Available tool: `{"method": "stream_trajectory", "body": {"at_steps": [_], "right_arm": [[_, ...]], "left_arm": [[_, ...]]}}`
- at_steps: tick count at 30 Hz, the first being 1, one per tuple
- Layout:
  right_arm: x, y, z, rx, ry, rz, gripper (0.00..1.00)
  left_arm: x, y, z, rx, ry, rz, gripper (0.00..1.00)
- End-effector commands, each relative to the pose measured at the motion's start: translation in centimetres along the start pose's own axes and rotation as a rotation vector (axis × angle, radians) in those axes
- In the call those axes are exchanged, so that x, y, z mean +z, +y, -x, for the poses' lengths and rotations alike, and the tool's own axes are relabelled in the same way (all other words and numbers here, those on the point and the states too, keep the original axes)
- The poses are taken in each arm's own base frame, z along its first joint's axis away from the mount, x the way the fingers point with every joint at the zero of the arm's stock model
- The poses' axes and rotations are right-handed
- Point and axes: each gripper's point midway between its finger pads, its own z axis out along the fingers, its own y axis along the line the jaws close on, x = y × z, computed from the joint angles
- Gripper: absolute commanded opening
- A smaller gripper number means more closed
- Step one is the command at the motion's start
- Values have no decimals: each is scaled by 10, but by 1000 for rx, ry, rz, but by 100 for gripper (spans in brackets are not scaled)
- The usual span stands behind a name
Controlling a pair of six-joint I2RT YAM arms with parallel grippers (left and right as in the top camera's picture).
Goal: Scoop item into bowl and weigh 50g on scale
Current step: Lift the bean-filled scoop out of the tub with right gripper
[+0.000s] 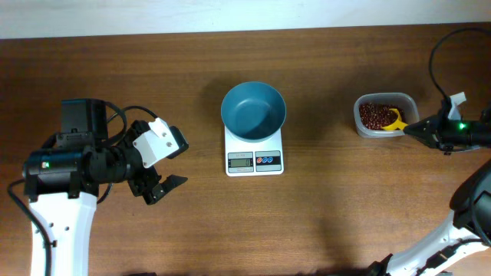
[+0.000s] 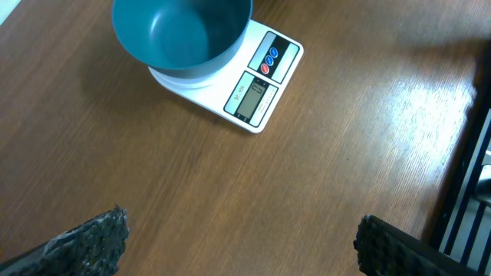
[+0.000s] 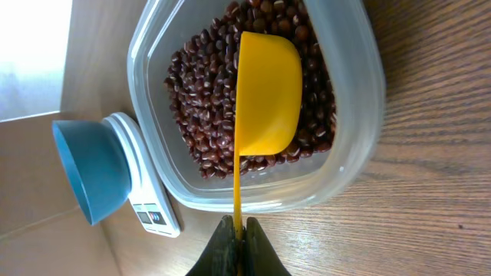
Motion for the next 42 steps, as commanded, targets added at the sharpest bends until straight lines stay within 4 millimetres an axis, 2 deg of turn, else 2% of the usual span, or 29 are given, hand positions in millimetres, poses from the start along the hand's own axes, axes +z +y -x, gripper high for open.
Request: {"method": "stream_trajectory", "body": {"at_steps": [1, 7, 18, 21, 25, 28, 33, 36, 42], "right_arm": [[1, 12, 1, -21, -13, 99, 4], [0, 15, 8, -47, -41, 122, 4], [10, 17, 3, -36, -5, 128, 4], [5, 12, 3, -19, -16, 129, 4], [-4, 18, 0, -28, -26, 194, 4], [-10, 15, 3, -18, -48, 207, 4], [-13, 14, 4, -20, -58, 217, 4], [-17, 22, 3, -36, -70, 270, 4], [-25, 18, 1, -29, -85, 284, 4]], "left_arm": [[-4, 0, 6, -9, -25, 2, 99], [-4, 0, 6, -8, -25, 2, 99], [-4, 0, 6, -8, -25, 2, 99], [-4, 0, 6, -8, -25, 2, 99], [-4, 0, 6, -8, -25, 2, 99], [-4, 0, 6, -8, -25, 2, 99], [-4, 0, 6, -8, -25, 2, 99], [-4, 0, 6, -8, -25, 2, 99], [-4, 0, 6, -8, -25, 2, 99]]}}
